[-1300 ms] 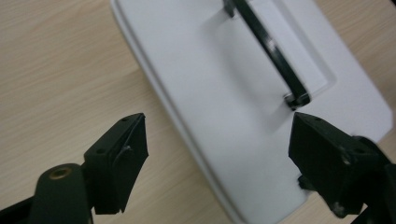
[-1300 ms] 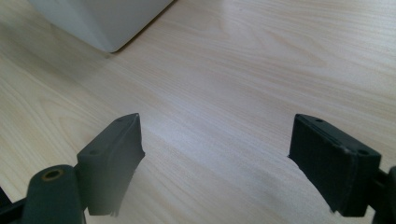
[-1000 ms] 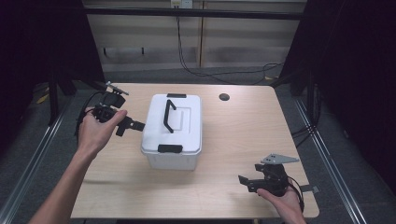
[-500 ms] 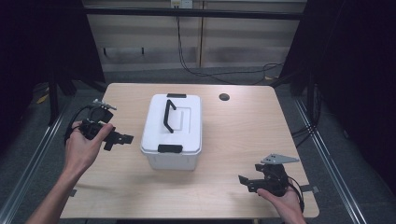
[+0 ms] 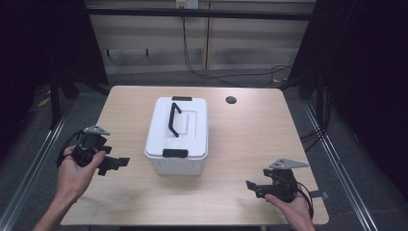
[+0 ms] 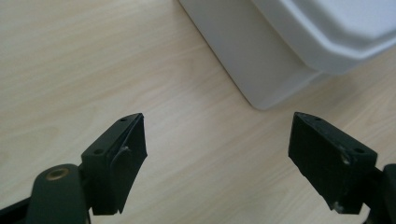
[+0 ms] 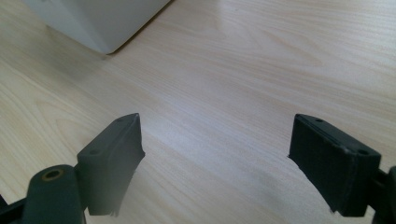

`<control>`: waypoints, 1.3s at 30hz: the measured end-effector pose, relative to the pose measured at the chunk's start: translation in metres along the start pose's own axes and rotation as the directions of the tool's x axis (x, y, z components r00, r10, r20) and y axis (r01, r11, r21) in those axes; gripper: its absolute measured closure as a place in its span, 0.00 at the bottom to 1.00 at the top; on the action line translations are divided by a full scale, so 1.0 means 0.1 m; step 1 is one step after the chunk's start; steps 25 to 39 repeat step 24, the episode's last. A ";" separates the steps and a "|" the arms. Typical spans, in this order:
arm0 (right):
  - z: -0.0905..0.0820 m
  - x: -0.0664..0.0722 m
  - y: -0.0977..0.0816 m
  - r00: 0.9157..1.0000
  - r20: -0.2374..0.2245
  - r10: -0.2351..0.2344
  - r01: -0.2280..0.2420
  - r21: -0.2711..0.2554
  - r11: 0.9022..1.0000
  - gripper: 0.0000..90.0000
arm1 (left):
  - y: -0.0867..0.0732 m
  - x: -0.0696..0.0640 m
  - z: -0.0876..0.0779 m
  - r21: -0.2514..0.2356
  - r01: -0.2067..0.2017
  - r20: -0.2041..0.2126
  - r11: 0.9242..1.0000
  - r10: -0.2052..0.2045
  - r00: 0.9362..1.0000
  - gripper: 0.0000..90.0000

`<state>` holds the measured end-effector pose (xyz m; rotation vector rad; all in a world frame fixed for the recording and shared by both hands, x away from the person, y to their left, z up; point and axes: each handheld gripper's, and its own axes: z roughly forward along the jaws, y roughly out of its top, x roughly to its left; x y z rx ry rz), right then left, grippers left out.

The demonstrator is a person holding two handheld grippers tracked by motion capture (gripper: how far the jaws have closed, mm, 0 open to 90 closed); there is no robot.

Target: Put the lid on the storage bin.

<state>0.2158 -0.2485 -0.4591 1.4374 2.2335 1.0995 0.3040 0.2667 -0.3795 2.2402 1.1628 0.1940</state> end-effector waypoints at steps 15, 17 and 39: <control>0.00 0.01 -0.02 1.000 -0.001 0.021 -0.021 -0.070 0.997 0.20 | -0.51 0.07 0.16 -0.066 0.052 0.048 0.996 -0.049 0.998 0.21; 0.01 0.00 -0.02 1.000 0.004 0.021 -0.021 -0.076 0.997 0.22 | -0.57 0.10 0.19 -0.101 0.063 0.036 0.993 -0.060 0.998 0.21; 0.06 0.02 -0.01 1.000 -0.012 -0.002 0.001 -0.062 0.998 0.22 | -0.73 0.20 0.29 -0.081 0.110 0.071 0.991 -0.105 0.992 0.21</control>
